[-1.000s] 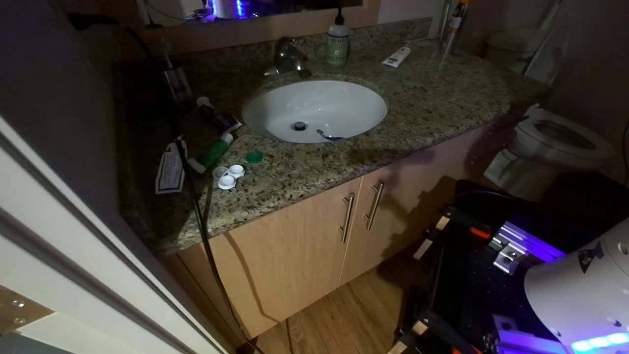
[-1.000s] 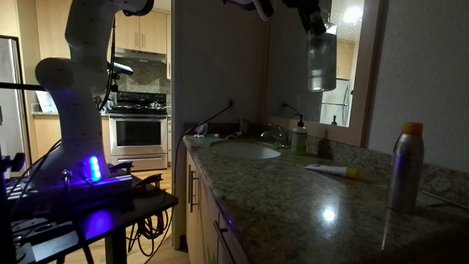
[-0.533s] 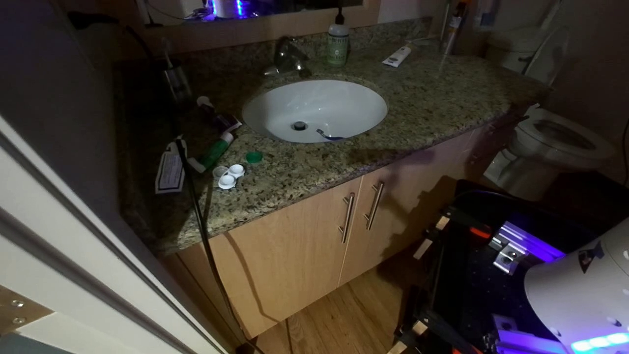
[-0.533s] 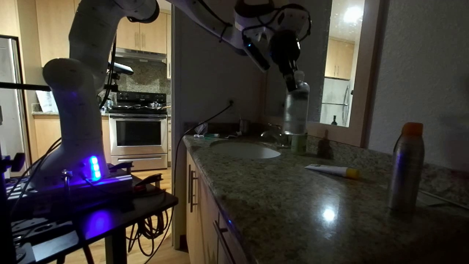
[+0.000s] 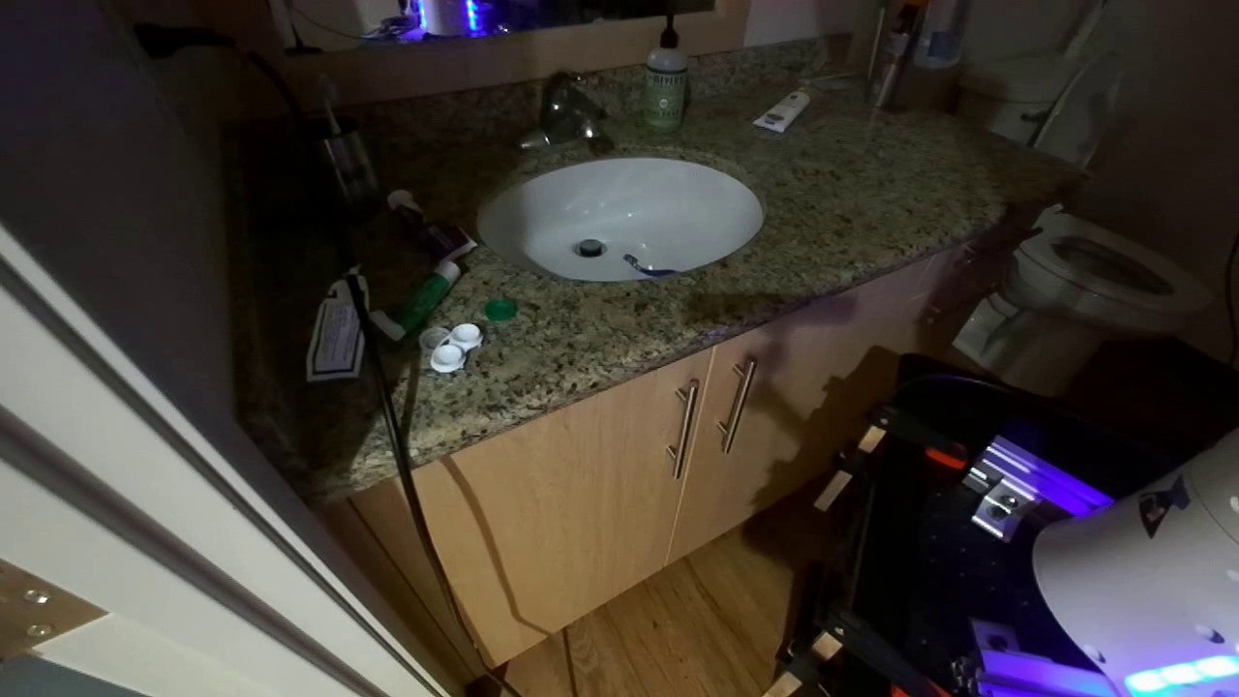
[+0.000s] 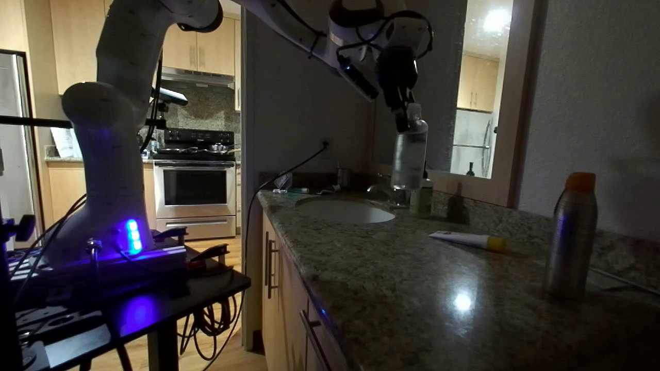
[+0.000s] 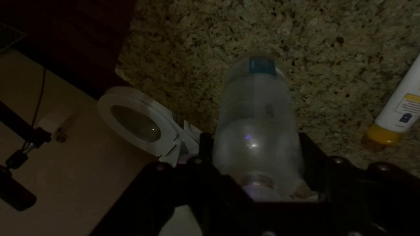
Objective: Move the clear bottle to the far right of the counter
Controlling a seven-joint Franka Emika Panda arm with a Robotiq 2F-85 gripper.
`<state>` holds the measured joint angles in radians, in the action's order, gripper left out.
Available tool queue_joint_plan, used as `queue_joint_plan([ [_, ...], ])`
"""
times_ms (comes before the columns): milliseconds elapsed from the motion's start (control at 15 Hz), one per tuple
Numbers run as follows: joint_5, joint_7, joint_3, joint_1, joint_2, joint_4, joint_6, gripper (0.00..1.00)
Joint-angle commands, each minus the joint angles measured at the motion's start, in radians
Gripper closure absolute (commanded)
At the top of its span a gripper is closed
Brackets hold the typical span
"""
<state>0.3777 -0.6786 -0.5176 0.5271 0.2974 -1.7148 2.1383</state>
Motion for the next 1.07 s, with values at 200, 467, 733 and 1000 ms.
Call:
queue_joint_plan([
  [200,0.046,0.121,-0.088,0.054,0.112,-0.085,0.190,0.62],
  [467,-0.101,0.284,-0.080,0.164,0.213,-0.071,0.292,0.62],
  [733,-0.286,0.538,-0.005,0.315,0.265,-0.001,0.264,0.62],
  [1000,-0.344,0.651,0.051,0.416,0.284,0.050,0.260,0.62],
])
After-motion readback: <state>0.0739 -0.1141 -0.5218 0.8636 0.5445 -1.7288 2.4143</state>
